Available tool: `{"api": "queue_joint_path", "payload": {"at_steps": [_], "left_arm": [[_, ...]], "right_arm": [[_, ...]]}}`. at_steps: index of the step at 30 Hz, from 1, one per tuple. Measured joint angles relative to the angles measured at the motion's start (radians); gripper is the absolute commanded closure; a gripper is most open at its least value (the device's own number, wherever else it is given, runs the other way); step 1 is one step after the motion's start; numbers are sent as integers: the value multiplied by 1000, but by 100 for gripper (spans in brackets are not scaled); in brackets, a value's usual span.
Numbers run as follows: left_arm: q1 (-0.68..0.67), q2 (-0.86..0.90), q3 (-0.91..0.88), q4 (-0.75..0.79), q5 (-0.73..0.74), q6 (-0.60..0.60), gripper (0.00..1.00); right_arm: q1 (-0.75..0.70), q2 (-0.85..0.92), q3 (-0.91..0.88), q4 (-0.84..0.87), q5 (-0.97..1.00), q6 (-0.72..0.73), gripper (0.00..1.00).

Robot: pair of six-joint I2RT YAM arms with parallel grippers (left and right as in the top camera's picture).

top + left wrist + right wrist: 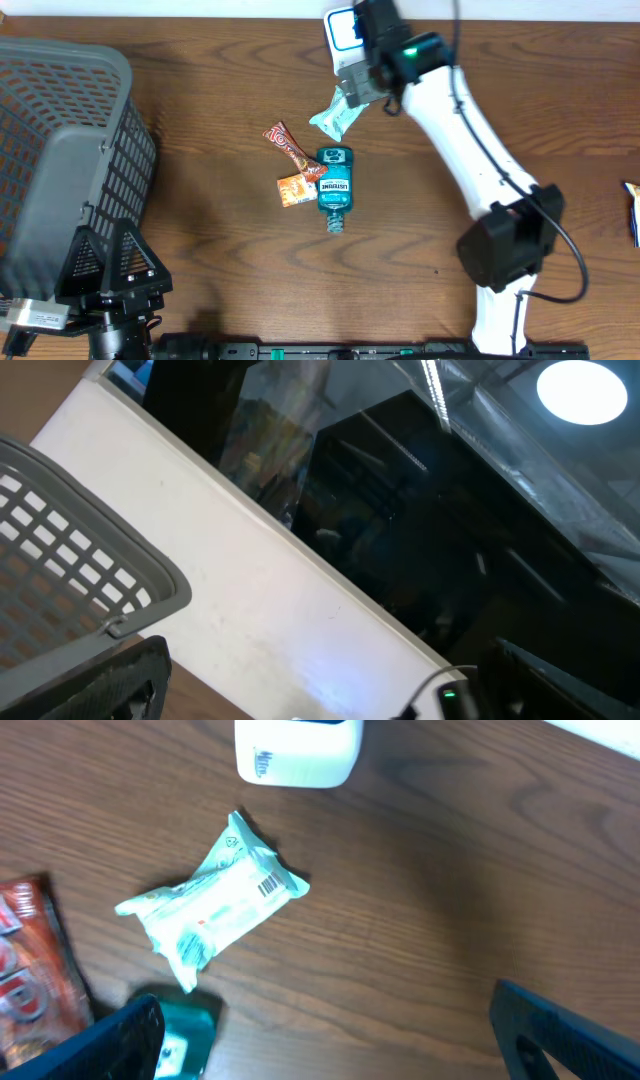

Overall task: Scan the item barcode
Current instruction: 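Reach the right gripper to the mint-green wipes pack and grasp it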

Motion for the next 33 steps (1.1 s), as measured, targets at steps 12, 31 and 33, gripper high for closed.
{"api": "queue_joint_path", "payload": {"at_steps": [12, 31, 33], "left_arm": [[0, 0, 0, 0, 0, 0, 2], [0, 0, 0, -5, 0, 0, 2], [0, 0, 0, -6, 0, 0, 2]], "right_arm": [[165, 224, 0, 86, 271, -2, 2], [263, 383, 0, 190, 431, -14, 19], [267, 385, 0, 203, 430, -16, 23]]}}
